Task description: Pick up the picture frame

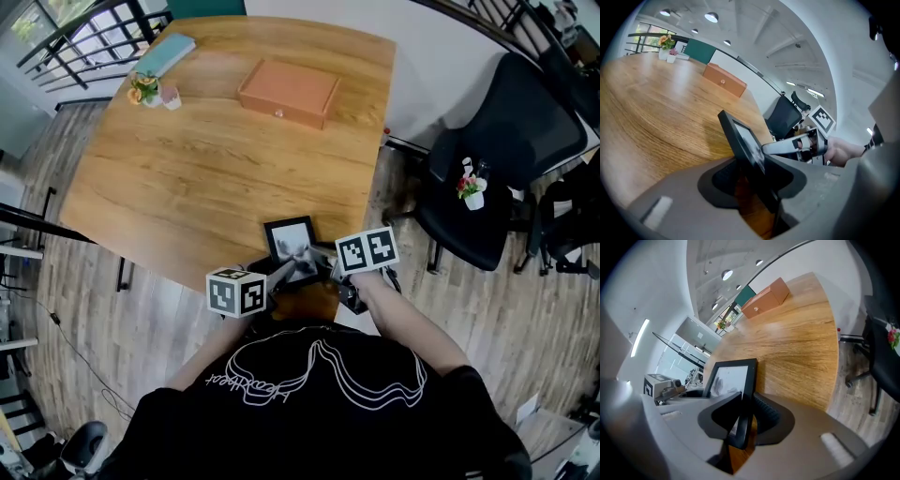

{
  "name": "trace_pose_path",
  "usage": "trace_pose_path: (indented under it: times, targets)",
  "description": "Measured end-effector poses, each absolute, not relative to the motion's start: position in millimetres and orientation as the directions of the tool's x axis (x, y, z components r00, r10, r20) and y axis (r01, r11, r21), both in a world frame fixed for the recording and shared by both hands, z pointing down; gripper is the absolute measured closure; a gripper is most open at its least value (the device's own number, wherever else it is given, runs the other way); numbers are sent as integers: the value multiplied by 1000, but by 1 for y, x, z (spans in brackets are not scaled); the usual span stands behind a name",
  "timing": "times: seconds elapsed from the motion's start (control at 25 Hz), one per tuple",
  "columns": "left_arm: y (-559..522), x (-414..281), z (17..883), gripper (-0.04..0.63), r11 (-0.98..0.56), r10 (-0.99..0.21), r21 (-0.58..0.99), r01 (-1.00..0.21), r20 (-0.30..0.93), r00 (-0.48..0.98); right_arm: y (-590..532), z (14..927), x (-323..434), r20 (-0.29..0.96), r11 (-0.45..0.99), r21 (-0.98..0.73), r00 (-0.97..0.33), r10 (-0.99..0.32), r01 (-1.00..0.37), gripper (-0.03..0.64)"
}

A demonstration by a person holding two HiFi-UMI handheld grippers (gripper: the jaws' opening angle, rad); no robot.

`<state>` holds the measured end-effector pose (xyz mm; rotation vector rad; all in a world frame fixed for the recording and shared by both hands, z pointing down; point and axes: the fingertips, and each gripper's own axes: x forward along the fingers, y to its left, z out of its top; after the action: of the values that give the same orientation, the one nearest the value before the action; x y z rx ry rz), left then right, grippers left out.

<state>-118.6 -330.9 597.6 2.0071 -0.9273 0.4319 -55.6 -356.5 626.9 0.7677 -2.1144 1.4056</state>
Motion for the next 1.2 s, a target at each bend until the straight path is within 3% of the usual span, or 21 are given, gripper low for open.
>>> trace_pose_path:
  times: [0.2, 0.4, 0.6, 0.76, 1.2]
  targets:
    - [-342, -117, 578, 471, -325, -500, 641, -695, 508, 702, -357, 624, -54, 677, 365, -623, -711, -190, -692, 478]
    - [-348, -110, 548, 525, -392, -532, 617, -682, 453, 715, -358, 606, -53, 671, 479, -562, -710, -213, -675, 435]
    - [-352, -111, 527, 531, -437, -557, 564, -701, 442, 703, -364, 568, -49, 592, 598, -493, -747, -301, -632, 430]
    - [-354, -122, 507, 532, -459, -586, 527, -715, 425, 690, -349, 531, -48, 553, 723, -400, -777, -299, -563, 430]
    - [-344, -138, 407, 532, -551, -612, 524, -649, 275, 741, -332, 419, -49, 351, 732, -333, -799, -489, -594, 573]
